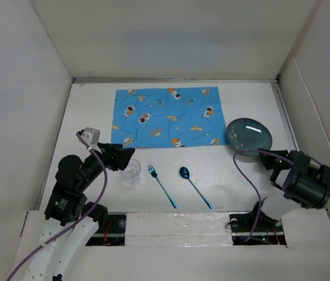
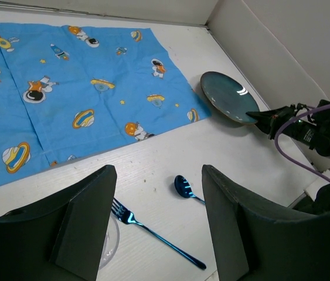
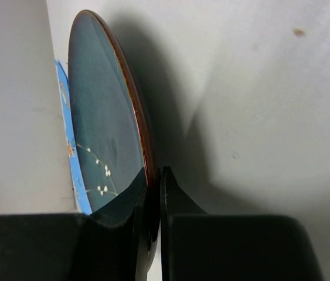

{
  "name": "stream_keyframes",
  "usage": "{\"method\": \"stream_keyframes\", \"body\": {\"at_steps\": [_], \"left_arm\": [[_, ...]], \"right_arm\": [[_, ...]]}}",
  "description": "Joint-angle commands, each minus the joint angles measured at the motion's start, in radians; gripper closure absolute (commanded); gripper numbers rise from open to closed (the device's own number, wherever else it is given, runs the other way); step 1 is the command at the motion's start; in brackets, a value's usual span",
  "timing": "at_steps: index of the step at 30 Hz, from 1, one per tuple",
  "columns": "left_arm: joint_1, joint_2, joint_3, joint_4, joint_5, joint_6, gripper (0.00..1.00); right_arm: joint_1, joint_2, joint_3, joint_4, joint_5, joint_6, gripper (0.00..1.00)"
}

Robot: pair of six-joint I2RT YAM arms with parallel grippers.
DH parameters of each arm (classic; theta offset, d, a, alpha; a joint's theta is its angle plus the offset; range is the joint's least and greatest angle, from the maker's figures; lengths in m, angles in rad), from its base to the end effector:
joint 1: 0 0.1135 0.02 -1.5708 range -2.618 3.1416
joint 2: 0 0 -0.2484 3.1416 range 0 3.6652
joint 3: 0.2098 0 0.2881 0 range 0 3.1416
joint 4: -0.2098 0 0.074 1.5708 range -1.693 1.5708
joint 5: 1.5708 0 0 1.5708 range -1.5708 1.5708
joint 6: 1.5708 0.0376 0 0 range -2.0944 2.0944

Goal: Set the dinner table for one person

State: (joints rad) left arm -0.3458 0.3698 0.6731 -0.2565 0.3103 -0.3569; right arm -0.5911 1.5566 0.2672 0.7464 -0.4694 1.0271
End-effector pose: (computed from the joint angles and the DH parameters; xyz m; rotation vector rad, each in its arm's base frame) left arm 0.1364 -0.0613 0.3498 0.2469 1.5607 -0.7913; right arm 0.2124 -0.1221 0.0523 1.3367 1.6702 0.7537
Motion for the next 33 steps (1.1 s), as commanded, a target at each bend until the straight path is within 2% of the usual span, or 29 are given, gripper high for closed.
{"method": "stream_keyframes", "body": {"at_steps": [1, 2, 3, 5, 6, 7, 9, 11, 12, 13, 16, 17, 18, 19, 20, 21, 22, 23, 25, 29, 33], "left_arm": [[-0.004, -0.002, 0.011, 0.019, -0.005, -0.005, 0.43], [-0.004, 0.004, 0.011, 0.017, -0.005, -0.005, 0.43], [-0.004, 0.006, 0.013, 0.017, -0.005, -0.005, 0.43], [-0.004, 0.014, 0.011, 0.019, -0.004, -0.005, 0.43], [-0.004, 0.015, 0.011, 0.019, 0.0, -0.005, 0.43], [-0.004, 0.015, 0.011, 0.019, 0.0, -0.005, 0.43], [-0.004, 0.018, 0.019, 0.013, -0.004, -0.004, 0.44], [-0.004, 0.027, 0.019, 0.014, 0.0, -0.004, 0.45], [-0.004, 0.027, 0.017, 0.016, 0.004, -0.004, 0.45], [-0.004, 0.027, 0.016, 0.017, 0.004, -0.004, 0.46], [-0.004, 0.031, 0.014, 0.02, 0.004, -0.002, 0.51], [-0.004, 0.032, 0.014, 0.022, 0.001, -0.002, 0.55], [-0.004, 0.031, 0.014, 0.022, 0.0, -0.002, 0.57], [-0.004, 0.018, 0.013, 0.023, -0.004, -0.001, 0.68], [-0.004, 0.018, 0.013, 0.023, -0.004, -0.001, 0.68], [-0.004, 0.015, 0.013, 0.025, -0.007, -0.001, 0.73], [-0.004, 0.017, 0.014, 0.025, -0.008, 0.001, 0.84], [-0.004, 0.017, 0.014, 0.023, -0.017, 0.001, 0.88], [-0.004, 0.018, 0.013, 0.025, -0.019, -0.001, 0.96], [-0.004, 0.026, 0.011, 0.025, -0.017, 0.003, 1.0], [-0.004, 0.026, 0.01, 0.028, -0.013, 0.003, 1.0]], "right_arm": [[-0.045, -0.09, -0.06, 0.105, -0.026, 0.063, 1.0], [-0.046, -0.137, -0.063, 0.091, -0.029, 0.073, 1.0], [-0.058, -0.268, -0.057, 0.015, -0.022, 0.073, 1.0], [-0.058, -0.43, -0.027, -0.117, 0.014, 0.023, 1.0], [-0.038, -0.517, 0.036, -0.278, 0.072, -0.004, 1.0], [-0.02, -0.676, 0.068, -0.35, 0.107, -0.028, 1.0], [0.037, -0.782, 0.153, -0.418, 0.161, -0.073, 1.0], [0.147, -0.791, 0.217, -0.441, 0.153, -0.084, 1.0], [0.193, -0.764, 0.248, -0.432, 0.134, -0.082, 1.0], [0.3, -0.688, 0.292, -0.409, 0.127, -0.064, 1.0], [0.474, -0.543, 0.37, -0.259, 0.124, -0.042, 1.0], [0.575, -0.432, 0.395, -0.225, 0.13, -0.035, 1.0], [0.617, -0.368, 0.432, -0.163, 0.114, -0.036, 1.0], [0.702, -0.176, 0.557, -0.08, 0.051, -0.032, 1.0], [0.703, -0.175, 0.558, -0.079, 0.051, -0.032, 1.0], [0.726, -0.114, 0.599, -0.059, 0.037, -0.004, 1.0], [0.746, -0.057, 0.672, -0.008, 0.028, 0.013, 1.0], [0.779, 0.038, 0.702, 0.02, 0.025, 0.027, 1.0], [0.806, 0.117, 0.789, 0.031, 0.037, 0.057, 1.0], [0.858, 0.269, 0.913, 0.034, 0.069, 0.088, 1.0], [0.915, 0.388, 1.026, -0.048, 0.132, 0.064, 1.0]]}}
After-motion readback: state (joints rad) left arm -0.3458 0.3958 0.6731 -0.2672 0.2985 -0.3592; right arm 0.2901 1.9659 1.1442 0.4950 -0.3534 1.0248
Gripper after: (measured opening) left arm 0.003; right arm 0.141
